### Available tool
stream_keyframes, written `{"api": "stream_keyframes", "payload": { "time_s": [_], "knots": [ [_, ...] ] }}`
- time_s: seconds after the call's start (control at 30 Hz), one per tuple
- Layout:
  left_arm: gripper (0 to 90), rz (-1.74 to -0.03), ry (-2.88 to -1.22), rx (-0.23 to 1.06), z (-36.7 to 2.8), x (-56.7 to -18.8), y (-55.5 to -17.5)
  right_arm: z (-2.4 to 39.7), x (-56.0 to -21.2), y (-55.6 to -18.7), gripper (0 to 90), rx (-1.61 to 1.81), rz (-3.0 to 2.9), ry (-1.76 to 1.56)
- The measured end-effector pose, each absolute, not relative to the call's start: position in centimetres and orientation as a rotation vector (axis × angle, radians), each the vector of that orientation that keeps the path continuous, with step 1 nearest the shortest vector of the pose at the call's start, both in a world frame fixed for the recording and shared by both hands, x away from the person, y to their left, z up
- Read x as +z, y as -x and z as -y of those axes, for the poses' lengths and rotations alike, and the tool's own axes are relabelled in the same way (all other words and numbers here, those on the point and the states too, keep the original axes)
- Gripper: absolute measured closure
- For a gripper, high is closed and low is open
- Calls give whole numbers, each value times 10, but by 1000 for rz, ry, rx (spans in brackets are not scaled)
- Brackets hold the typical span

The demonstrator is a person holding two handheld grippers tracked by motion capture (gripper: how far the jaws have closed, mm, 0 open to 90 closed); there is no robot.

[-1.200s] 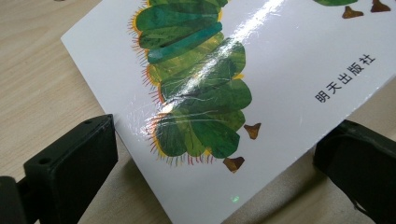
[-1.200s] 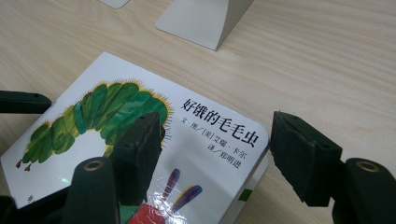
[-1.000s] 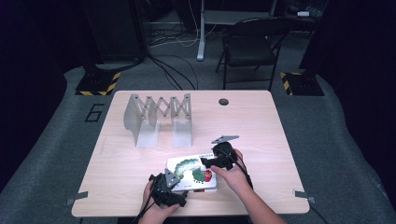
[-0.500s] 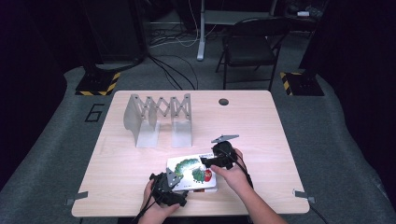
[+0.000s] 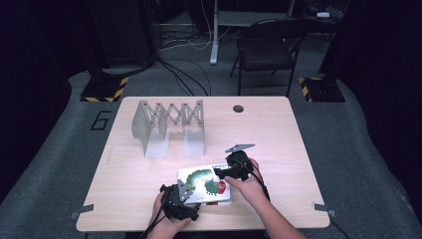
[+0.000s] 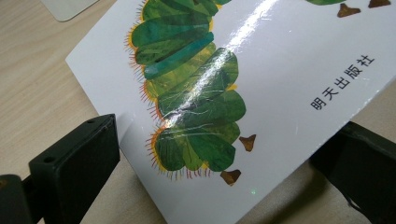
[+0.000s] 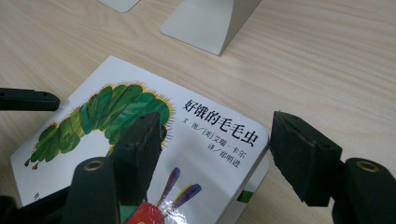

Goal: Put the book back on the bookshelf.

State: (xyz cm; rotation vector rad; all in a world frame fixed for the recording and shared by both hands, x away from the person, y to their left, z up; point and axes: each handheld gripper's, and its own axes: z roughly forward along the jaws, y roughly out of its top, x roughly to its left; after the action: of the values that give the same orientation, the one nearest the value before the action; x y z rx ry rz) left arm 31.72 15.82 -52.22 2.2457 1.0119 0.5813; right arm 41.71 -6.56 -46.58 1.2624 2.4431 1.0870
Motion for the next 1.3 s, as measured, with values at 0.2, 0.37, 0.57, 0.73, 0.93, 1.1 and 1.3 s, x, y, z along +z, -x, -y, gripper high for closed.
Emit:
{"api": "stream_keyframes", "payload": {
  "time_s": [0.2,0.37,0.57,0.73,0.93,1.1,1.3],
  "knots": [
    [18,-1006,-2254,591,-158,-522,-317,66,-465,-417,339,1080,-2448,-1257],
    [29,-989,-2247,606,-157,-522,-315,66,-465,-417,339,1082,-2447,-1260],
    [35,-971,-2251,616,-157,-522,-314,66,-465,-415,339,1085,-2447,-1281],
    [107,-883,-2267,679,-152,-521,-307,66,-465,-415,339,1080,-2448,-1295],
    [109,-900,-2252,684,-152,-522,-307,66,-464,-415,339,1084,-2447,-1298],
    [111,-903,-2235,671,-154,-523,-308,67,-464,-415,416,1139,-2465,-1269],
    [113,-907,-2210,688,-154,-525,-307,60,-467,-413,385,1129,-2516,-1257]
  ]
}}
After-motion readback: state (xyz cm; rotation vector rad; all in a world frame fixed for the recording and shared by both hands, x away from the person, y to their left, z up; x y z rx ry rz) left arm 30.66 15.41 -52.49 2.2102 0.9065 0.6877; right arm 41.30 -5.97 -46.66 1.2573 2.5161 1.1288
